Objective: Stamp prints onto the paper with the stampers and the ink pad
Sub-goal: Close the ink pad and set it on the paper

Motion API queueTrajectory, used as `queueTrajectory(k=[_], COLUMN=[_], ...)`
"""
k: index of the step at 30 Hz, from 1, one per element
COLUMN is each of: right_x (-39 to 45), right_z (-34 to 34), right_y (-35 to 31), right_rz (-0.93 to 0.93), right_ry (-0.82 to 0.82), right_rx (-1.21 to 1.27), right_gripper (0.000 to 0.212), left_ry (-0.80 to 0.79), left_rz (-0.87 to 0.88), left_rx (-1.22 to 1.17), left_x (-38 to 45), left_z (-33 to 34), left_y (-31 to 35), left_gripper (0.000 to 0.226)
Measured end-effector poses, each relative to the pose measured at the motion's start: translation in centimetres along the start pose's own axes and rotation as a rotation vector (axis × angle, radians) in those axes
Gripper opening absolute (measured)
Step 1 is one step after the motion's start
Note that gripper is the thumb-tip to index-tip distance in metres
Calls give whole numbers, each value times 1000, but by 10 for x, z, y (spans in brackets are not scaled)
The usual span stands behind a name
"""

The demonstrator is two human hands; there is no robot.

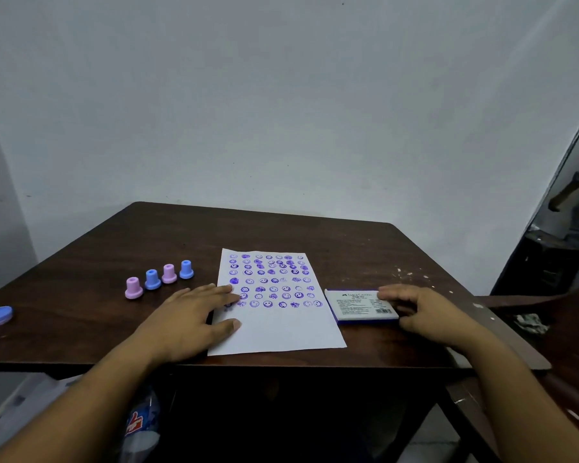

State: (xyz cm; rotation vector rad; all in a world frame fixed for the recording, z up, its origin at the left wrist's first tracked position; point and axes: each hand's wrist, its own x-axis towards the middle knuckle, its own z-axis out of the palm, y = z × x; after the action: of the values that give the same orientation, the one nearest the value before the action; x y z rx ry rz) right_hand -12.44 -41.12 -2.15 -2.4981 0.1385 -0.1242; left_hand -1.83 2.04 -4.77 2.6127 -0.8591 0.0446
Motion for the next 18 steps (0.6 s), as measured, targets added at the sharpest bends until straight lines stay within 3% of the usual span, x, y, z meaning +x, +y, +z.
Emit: queueTrajectory(k=[5,11,18], right_x=[3,18,25], right_z=[-4,-9,-14], right_y=[-3,-9,-9], right_rz=[51,88,64], right_ry=[-48,-166,-224], right_rx=[119,75,80], right_gripper=[60,96,94], left_ry=[14,7,40], left_rz=[11,20,23], left_rx=[-9,-13,-47], left_x=[0,0,-1], left_z=[1,1,0], left_y=[-2,-3,-4], left_gripper=[55,54,52])
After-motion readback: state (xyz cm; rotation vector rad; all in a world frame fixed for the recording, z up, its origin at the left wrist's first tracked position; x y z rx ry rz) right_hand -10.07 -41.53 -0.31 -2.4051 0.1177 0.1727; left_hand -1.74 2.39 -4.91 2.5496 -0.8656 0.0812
